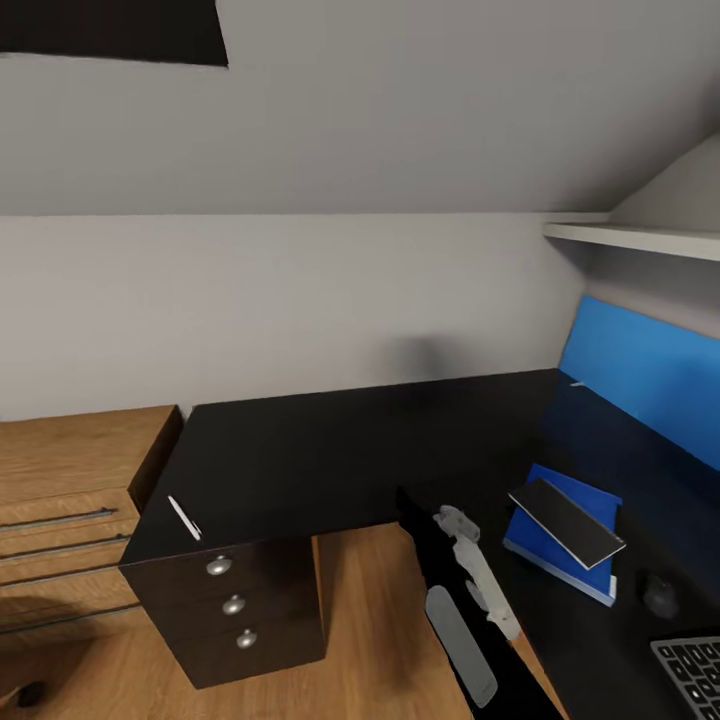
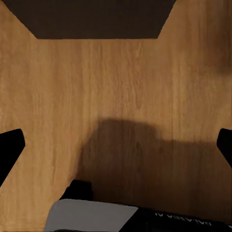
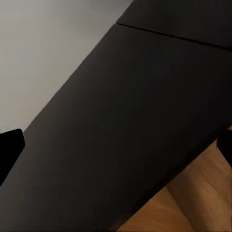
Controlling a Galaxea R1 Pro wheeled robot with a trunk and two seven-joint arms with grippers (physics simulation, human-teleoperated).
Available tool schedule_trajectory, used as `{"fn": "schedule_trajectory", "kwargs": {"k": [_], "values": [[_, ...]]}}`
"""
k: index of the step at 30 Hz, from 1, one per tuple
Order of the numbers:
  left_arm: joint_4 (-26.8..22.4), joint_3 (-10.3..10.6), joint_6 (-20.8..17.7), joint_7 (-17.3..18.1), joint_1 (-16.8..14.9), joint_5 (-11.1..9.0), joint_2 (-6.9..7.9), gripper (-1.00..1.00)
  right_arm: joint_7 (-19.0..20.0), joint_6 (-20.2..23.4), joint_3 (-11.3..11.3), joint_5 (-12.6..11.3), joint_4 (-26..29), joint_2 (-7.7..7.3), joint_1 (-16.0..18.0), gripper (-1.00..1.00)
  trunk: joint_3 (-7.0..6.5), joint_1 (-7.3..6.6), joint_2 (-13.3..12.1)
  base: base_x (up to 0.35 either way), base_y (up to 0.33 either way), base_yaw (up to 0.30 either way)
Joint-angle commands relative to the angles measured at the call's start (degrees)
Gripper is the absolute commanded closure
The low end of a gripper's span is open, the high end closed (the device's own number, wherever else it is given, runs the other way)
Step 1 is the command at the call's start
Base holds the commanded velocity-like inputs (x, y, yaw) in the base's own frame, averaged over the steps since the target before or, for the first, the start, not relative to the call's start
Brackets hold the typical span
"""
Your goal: In the bedroom, organize the workspace by keeping the computer under the desk, ensuring the monitor is on the desk, placing the keyboard on the desk next to the monitor, placing the mouse on the desk next to the keyboard, moving the folder from the swivel chair onto the desk next to the mouse, stacking the notebook on top of the folder with the pen on top of the notebook, and positioning the swivel chair next to the desk.
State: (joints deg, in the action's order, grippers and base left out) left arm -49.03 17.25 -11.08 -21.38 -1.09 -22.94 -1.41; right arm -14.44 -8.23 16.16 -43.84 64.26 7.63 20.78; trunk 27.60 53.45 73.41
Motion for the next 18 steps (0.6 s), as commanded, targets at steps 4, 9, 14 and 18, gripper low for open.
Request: {"fn": "schedule_trajectory", "kwargs": {"k": [4, 9, 14, 18], "values": [[6.33, 0.83, 16.29, -0.45, -0.05, -0.10, -0.01, -1.00, -0.56, -2.96, 1.21, 2.32, -0.40, 0.59, 0.05, -1.00, 0.04, 0.00, 0.03, 0.000, 0.000, 0.061], [7.20, 0.88, 19.54, -0.48, -0.05, 0.05, 0.02, -1.00, 0.25, -3.31, 1.29, 2.70, -0.09, 0.57, 0.05, -1.00, 0.04, 0.00, 0.03, 0.000, 0.000, 0.008], [7.43, 0.92, 20.15, -0.61, -0.05, 0.00, 0.02, -1.00, 0.58, -3.53, 1.17, 2.74, -0.08, 0.61, 0.05, -1.00, 0.04, 0.00, 0.03, 0.000, 0.000, 0.002], [7.54, 0.93, 20.30, -0.67, -0.05, -0.11, 0.02, -1.00, 0.63, -5.96, 1.15, 2.73, -0.38, 0.66, 0.05, -1.00, 0.04, 0.00, 0.03, 0.000, 0.000, 0.000]]}}
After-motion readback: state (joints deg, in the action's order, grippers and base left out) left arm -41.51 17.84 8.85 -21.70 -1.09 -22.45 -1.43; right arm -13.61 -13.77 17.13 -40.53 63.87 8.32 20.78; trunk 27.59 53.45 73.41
